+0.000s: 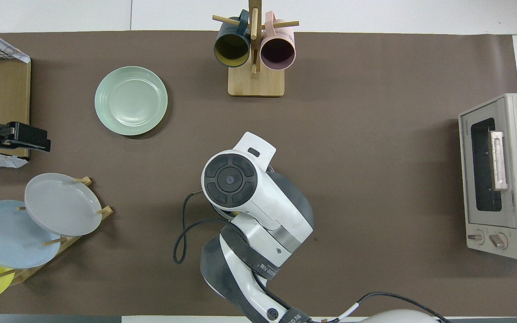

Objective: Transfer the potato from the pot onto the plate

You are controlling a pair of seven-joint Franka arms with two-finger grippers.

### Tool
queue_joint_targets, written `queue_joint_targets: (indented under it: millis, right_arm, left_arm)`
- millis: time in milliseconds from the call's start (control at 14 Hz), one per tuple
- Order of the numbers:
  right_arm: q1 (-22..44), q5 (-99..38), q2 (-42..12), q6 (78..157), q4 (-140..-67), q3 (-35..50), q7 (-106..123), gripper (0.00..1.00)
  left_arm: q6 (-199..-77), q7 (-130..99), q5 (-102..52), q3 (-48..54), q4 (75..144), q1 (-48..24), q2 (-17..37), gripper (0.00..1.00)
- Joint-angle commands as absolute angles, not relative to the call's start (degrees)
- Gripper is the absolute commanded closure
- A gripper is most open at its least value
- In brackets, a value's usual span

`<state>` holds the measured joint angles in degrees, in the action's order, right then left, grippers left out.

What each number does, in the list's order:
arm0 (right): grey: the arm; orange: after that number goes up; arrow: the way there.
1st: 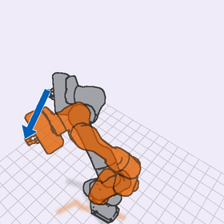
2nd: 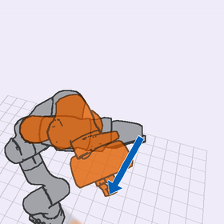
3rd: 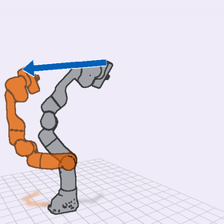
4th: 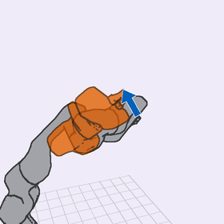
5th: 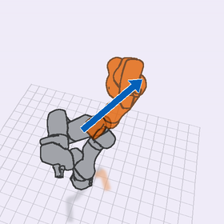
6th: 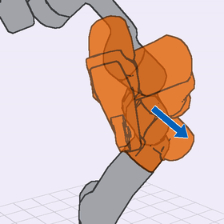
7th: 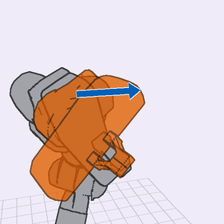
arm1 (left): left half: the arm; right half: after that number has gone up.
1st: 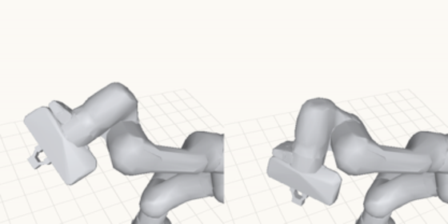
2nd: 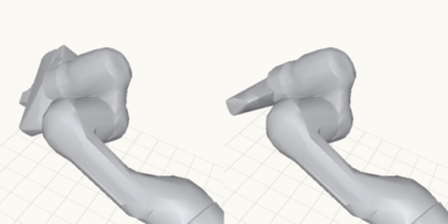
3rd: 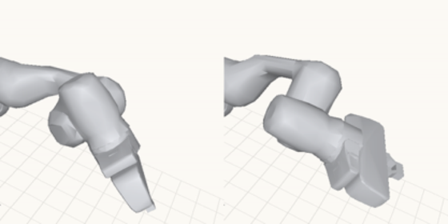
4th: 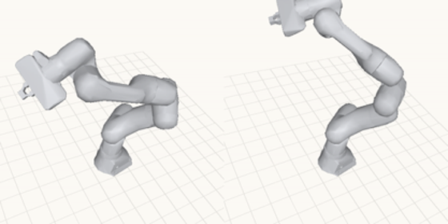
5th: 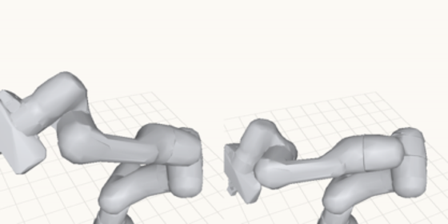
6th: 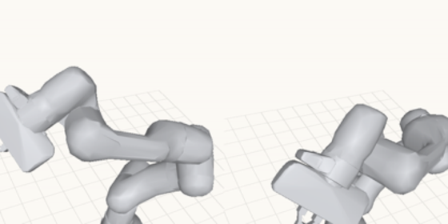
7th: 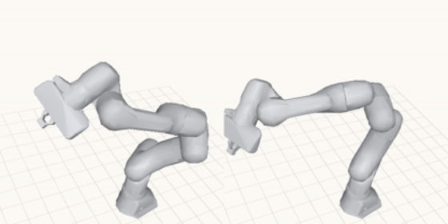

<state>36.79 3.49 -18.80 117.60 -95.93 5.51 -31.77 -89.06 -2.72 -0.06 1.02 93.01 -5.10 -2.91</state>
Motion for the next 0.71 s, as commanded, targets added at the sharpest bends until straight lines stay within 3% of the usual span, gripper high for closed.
queue_joint_targets:
  millis: [0,285,641]
  right_arm:
    - [33.9,4.4,-18.9,110.9,-89.1,6.0,-29.8,1.00]
    - [25.8,3.8,-17.9,109.2,-87.6,5.8,-20.2,1.00]
    - [7.8,3.9,-16.3,110.7,-94.1,5.8,2.2,1.00]
  left_arm:
    - [-89.6,-2.6,-0.7,0.4,94.4,-5.5,-4.2,0.00]
    - [-89.6,-2.6,-0.7,0.4,94.4,-5.5,-4.2,0.00]
    - [-89.6,-2.6,-0.7,0.4,94.4,-5.5,-4.3,0.00]
